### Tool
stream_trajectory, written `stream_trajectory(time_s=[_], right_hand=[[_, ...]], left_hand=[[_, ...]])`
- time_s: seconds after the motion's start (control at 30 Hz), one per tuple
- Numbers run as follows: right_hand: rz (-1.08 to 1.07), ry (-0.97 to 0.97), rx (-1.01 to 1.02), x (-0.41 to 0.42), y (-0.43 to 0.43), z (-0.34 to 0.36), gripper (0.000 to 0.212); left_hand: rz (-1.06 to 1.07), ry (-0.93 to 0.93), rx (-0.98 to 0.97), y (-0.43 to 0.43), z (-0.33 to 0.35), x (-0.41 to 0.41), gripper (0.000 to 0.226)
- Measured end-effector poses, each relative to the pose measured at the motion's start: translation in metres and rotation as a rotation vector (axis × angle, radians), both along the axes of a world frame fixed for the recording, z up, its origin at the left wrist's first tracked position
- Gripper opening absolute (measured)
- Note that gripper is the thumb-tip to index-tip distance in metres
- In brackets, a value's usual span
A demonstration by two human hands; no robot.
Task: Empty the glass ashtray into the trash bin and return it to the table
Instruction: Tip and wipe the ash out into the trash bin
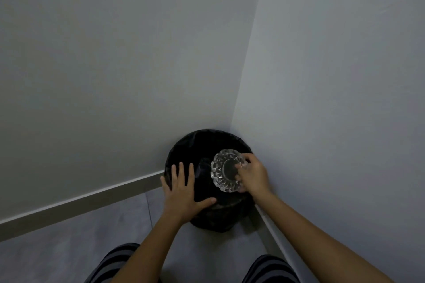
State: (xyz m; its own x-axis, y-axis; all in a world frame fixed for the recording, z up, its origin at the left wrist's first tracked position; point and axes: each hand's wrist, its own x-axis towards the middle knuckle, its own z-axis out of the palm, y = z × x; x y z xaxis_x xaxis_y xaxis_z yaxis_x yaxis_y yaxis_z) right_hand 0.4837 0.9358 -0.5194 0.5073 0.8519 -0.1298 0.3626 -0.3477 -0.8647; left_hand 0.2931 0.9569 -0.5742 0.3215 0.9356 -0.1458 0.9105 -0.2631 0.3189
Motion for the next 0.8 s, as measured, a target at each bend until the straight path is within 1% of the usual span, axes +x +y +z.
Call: stream_trajectory(time_s=[0.03, 0.07, 0.1, 0.13, 0.2, 0.3, 0.4, 0.57, 0.67, 0.77, 0.8], right_hand=[[-0.062, 0.226, -0.019, -0.003, 0.001, 0.0, 0.027], [-0.112, 0.398, -0.027, -0.005, 0.005, 0.006, 0.028], [-0.14, 0.492, -0.029, -0.007, 0.006, 0.013, 0.032], [-0.15, 0.539, -0.025, -0.01, 0.005, 0.018, 0.038], [-0.127, 0.573, -0.042, -0.015, 0.009, 0.047, 0.048], [-0.063, 0.59, -0.099, -0.027, 0.009, 0.111, 0.046], [0.086, 0.58, -0.15, -0.039, 0.007, 0.174, 0.044], [0.377, 0.546, -0.194, -0.058, -0.002, 0.287, 0.04], [0.628, 0.486, -0.211, -0.081, -0.006, 0.363, 0.048], [0.9, 0.343, -0.173, -0.105, -0.008, 0.429, 0.059], [0.972, 0.284, -0.152, -0.115, -0.011, 0.45, 0.067]], left_hand=[[-0.014, -0.039, 0.019, 0.002, 0.002, 0.002, 0.12], [-0.021, -0.069, 0.012, 0.008, 0.011, 0.005, 0.121], [-0.024, -0.088, -0.006, 0.014, 0.023, 0.007, 0.123], [-0.034, -0.095, -0.026, 0.016, 0.03, 0.009, 0.126], [-0.038, -0.157, -0.081, 0.025, 0.06, 0.01, 0.129], [-0.036, -0.284, -0.105, 0.026, 0.12, -0.002, 0.127], [-0.043, -0.359, -0.033, 0.018, 0.185, -0.022, 0.123], [0.069, -0.472, 0.119, -0.013, 0.302, -0.059, 0.111], [0.163, -0.432, 0.165, -0.031, 0.373, -0.092, 0.113], [0.254, -0.382, 0.233, -0.053, 0.437, -0.123, 0.116], [0.294, -0.375, 0.254, -0.062, 0.458, -0.135, 0.116]])
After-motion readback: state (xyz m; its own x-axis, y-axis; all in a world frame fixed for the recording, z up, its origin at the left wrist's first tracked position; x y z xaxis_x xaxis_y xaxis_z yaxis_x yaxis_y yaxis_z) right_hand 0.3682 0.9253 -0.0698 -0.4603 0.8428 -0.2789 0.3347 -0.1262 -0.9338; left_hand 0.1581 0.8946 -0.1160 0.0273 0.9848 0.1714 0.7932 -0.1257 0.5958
